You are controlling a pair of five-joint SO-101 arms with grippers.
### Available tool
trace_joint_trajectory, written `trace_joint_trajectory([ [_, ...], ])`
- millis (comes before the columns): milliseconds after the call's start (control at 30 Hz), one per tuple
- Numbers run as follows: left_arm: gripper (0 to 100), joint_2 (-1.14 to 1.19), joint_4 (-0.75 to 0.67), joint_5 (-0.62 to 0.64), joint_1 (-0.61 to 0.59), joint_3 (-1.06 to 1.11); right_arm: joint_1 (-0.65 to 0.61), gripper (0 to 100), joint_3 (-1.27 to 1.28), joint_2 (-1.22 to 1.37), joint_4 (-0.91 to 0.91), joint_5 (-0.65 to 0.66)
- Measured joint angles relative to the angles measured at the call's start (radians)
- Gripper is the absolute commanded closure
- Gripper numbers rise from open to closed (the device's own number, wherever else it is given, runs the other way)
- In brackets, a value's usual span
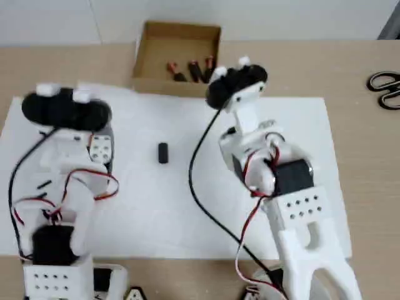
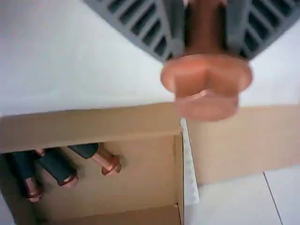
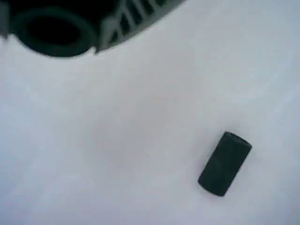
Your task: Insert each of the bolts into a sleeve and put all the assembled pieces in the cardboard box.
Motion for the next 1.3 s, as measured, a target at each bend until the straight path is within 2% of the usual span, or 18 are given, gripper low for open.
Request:
trace_joint_trajectory([
  [167,99,-0.098,-0.049,0.158,0.000,0.129,-0.041,99.4,0.137,-0.081,-0.083,0.000],
  [300,99,-0.110,-0.054,0.295,0.000,0.141,-0.098,99.4,0.255,-0.163,-0.135,0.000],
  [400,99,-0.110,-0.077,0.350,0.000,0.143,-0.150,99.4,0.342,-0.212,-0.180,0.000],
  [600,99,-0.118,-0.141,0.368,0.075,0.215,-0.181,99.4,0.499,-0.235,-0.319,-0.005],
  [767,99,-0.118,-0.218,0.368,0.150,0.241,-0.181,99.4,0.624,-0.236,-0.506,-0.118],
  [1000,99,-0.118,-0.247,0.373,0.160,0.242,-0.189,99.4,0.755,-0.236,-0.743,-0.153],
  [1300,99,-0.118,-0.247,0.468,0.166,0.242,-0.328,99.4,0.931,-0.253,-1.005,-0.153],
])
